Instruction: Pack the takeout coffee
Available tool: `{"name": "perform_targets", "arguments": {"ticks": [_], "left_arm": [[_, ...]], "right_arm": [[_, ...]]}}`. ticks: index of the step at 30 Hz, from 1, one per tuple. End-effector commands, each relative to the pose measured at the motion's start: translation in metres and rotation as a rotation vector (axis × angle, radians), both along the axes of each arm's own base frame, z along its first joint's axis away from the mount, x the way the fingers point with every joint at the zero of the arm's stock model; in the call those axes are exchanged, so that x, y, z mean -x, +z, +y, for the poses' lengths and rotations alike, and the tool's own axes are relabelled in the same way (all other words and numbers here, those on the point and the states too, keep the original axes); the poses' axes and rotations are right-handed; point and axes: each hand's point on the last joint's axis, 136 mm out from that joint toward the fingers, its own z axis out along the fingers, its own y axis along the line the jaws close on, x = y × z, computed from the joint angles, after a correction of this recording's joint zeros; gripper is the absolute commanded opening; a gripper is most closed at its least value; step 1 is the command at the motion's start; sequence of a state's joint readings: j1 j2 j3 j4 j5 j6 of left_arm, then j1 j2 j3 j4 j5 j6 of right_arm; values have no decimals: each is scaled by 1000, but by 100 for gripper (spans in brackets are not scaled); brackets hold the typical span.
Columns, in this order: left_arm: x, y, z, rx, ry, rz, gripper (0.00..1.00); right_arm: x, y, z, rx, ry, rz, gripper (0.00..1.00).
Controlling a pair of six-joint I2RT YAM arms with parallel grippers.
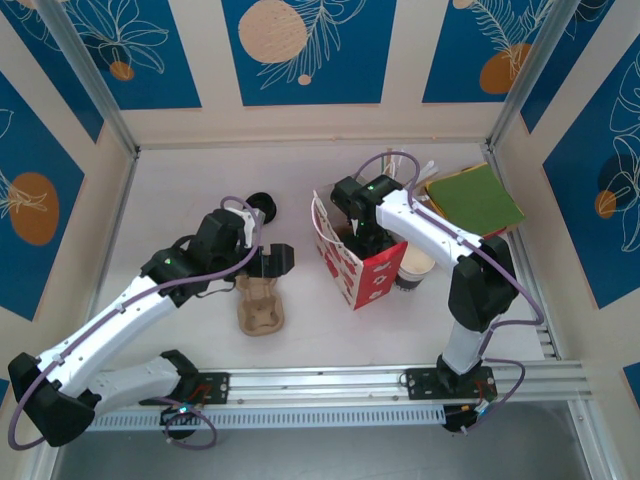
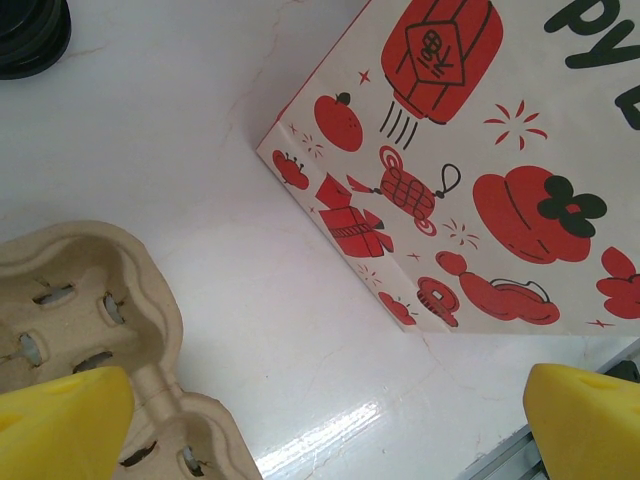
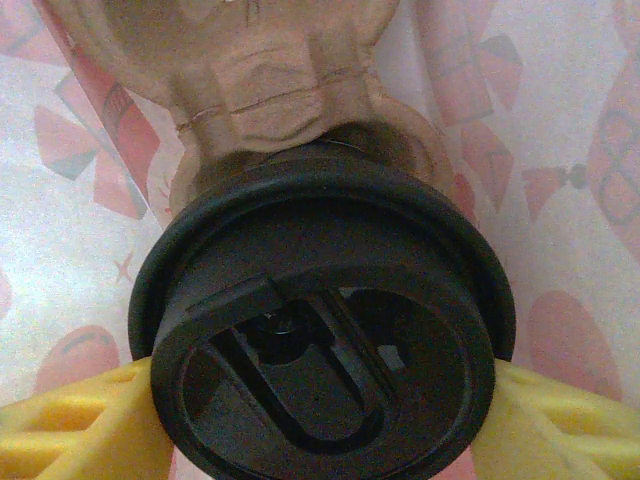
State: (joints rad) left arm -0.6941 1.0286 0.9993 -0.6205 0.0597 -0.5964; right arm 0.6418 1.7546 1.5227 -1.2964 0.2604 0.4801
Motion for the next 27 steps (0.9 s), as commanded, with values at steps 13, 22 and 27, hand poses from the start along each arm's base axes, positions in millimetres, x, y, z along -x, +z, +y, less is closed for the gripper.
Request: {"name": "perform_targets", "arguments": {"ticks": [13,22,27], "left_arm": [[0,2,3,-1,2,-4,100],[-1,2,2,-4,0,-8,100],[-1,3,2,-4,-3,-8,100]], "right_arm": [[9,-15,-4,10,-25,63,68],[9,-14,-4,13,-25,64,68],[9,-15,-5,15,-26,67,68]]}}
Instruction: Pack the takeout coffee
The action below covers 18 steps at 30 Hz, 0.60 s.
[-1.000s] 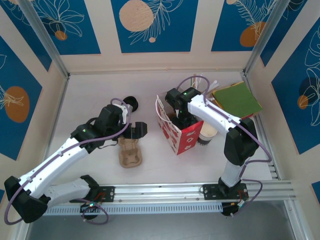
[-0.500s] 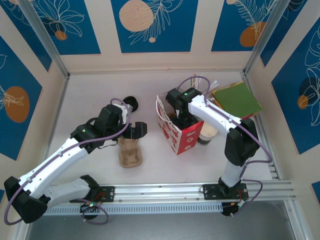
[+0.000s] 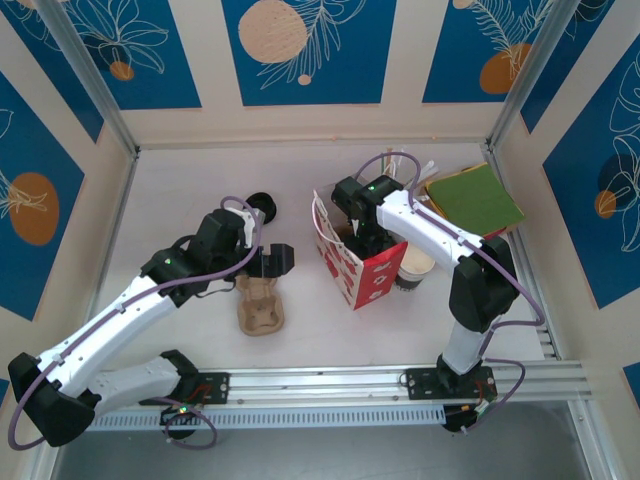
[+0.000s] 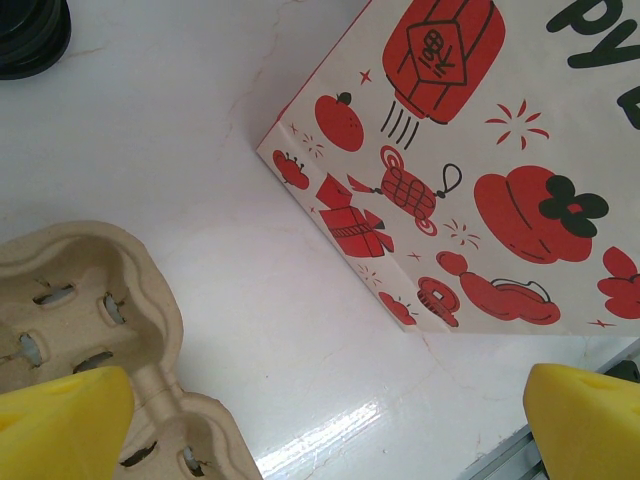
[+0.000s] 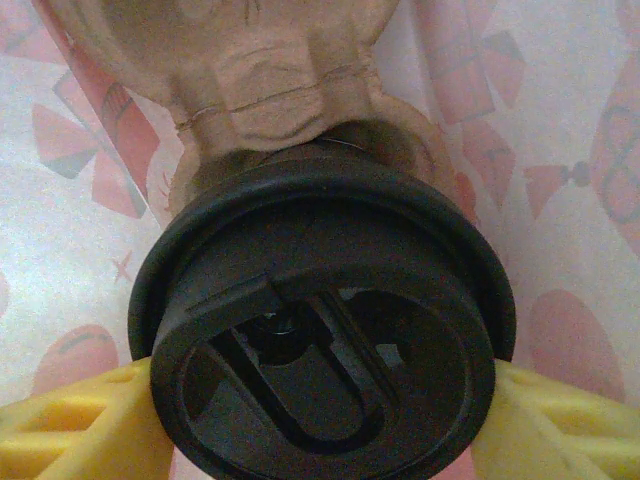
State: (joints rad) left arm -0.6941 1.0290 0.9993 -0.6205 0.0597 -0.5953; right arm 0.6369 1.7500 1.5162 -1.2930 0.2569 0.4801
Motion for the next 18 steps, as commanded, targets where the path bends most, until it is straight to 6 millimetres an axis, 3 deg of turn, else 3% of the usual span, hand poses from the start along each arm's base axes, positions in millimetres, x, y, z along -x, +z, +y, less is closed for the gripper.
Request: {"name": "perform_targets", "arguments": {"ticks": [1,18], "left_arm": [[-1,2,2,-4,-2,-7,100],[0,1,3,-1,3,-1,100]], "right_arm": [[9,-14,-4,17,-21,65,68],[9,-23,-5,17,-21,74,68]]}}
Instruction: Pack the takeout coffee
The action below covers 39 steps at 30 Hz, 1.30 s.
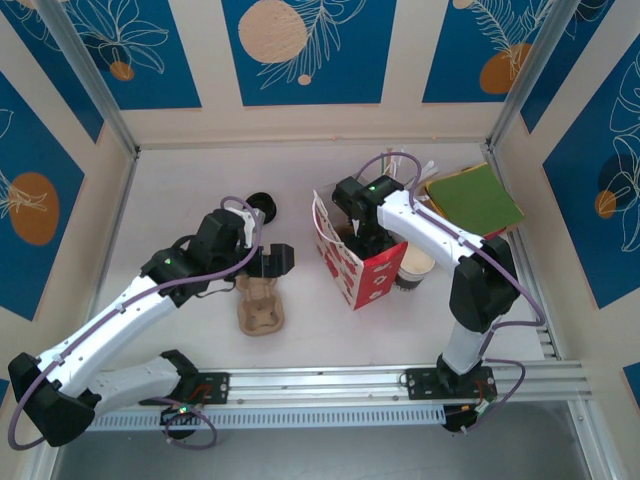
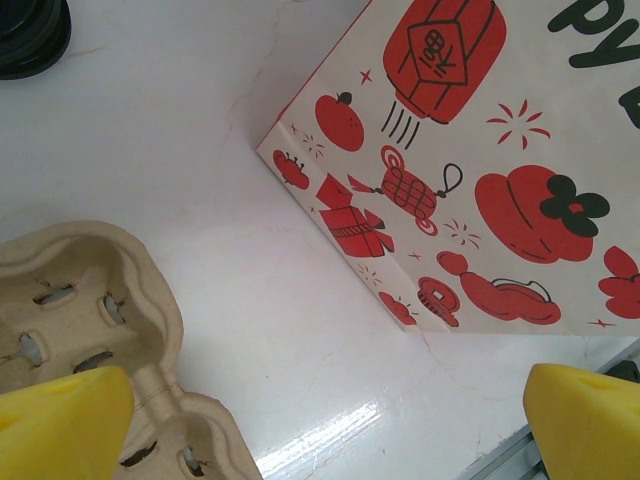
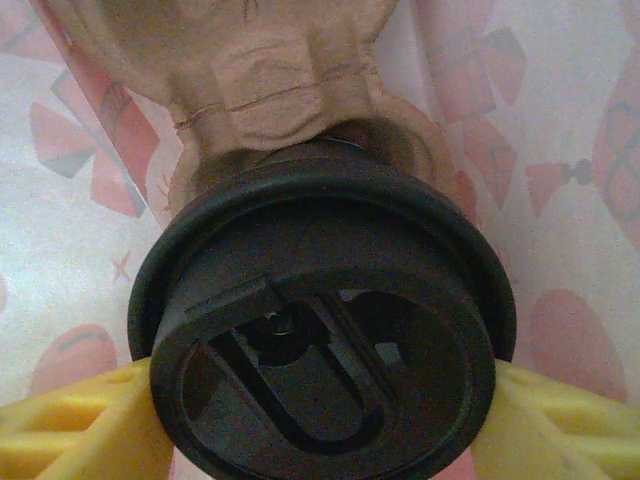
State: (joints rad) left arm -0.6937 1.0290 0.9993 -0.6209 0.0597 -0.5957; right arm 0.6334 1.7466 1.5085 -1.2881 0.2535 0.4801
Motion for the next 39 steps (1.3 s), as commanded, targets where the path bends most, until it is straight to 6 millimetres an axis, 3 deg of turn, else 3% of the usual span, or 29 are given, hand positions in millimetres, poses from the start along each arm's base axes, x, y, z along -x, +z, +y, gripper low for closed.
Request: {"name": "perform_targets", "arguments": {"ticks": [1,12,39], "left_arm": [[0,1,3,-1,4,0,100],[1,1,4,-3,6,1,100],[0,3,1,4,-6,-4,100]], "right_arm": [[10,-24,-4,21,-17,76,68],[12,-37,-4,24,-17,101,68],[8,-29,-4,22,-18,85,68]]}}
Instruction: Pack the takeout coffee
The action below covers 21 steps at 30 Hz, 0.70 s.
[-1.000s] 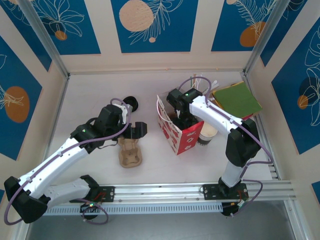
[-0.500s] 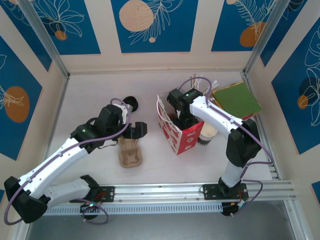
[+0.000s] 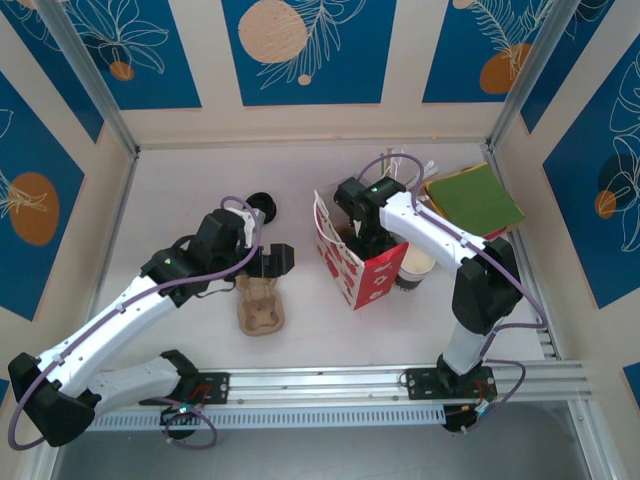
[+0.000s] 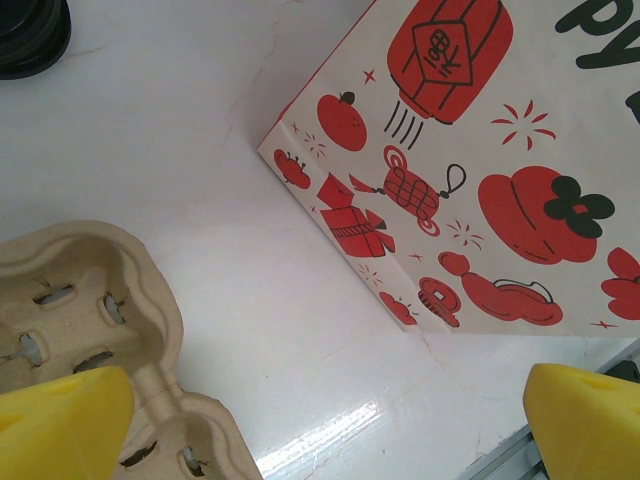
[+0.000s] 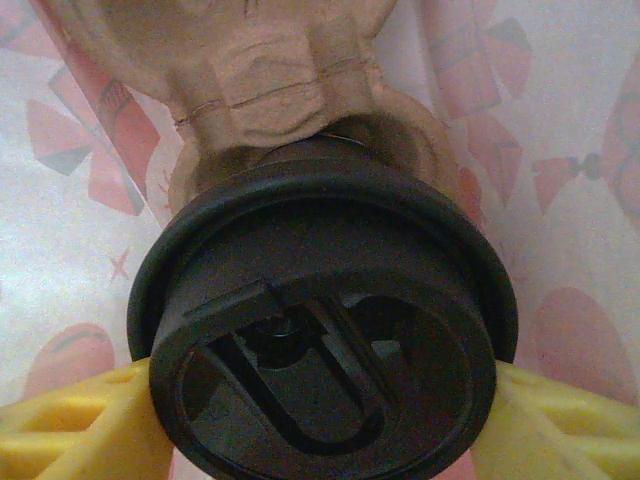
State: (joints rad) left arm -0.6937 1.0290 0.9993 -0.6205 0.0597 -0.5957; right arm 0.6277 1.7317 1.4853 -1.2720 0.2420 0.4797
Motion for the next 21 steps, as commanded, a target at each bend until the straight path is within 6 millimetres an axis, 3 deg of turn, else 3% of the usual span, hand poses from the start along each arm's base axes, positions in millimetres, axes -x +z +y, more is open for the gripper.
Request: {"name": "perform_targets", "arguments": {"ticks": [1,21], "left_arm": [[0,3,0,7,-11,-4,100],[7,21,-21,123,-99,-20,100]], "right_arm": [[6,-27,-3,35,-13,85,68],[4,-25,-3,33,-10,80,68]]}}
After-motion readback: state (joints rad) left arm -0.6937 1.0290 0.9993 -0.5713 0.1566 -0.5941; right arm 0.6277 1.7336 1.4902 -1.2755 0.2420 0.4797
